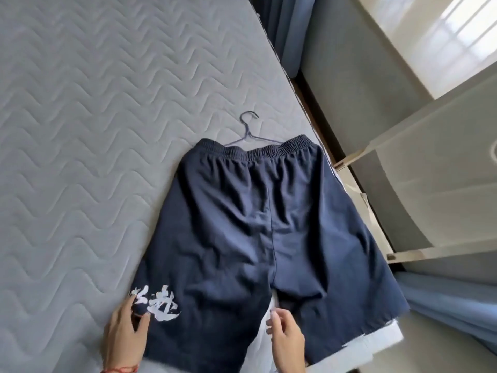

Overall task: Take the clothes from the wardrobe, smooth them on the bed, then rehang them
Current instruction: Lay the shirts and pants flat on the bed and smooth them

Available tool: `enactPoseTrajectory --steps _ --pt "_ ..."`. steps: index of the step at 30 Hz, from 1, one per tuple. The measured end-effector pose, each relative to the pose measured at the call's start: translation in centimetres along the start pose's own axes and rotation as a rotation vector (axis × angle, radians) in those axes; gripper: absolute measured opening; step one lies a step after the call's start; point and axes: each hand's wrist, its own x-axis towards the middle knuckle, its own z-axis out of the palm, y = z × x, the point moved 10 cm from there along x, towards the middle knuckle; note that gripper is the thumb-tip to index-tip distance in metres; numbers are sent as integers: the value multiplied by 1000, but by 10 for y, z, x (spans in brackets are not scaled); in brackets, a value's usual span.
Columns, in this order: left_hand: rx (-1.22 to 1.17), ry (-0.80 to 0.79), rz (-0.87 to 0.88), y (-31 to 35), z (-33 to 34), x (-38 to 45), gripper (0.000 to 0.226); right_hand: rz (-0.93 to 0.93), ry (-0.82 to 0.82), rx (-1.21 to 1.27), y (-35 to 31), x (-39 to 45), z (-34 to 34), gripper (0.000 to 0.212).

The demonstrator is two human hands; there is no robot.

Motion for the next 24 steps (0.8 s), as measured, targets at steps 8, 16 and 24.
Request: enactPoseTrajectory --steps 8,16,24 --pt "-20 -62 -66 -40 6 19 51 141 -123 -106 41 -18 41 25" --pt "-43 -372 -120 -46 35 6 14 180 22 -136 56 -17 26 11" --pt "-214 -455 -232 -79 86 -67 19 130 204 -146 71 -11 -29 7"
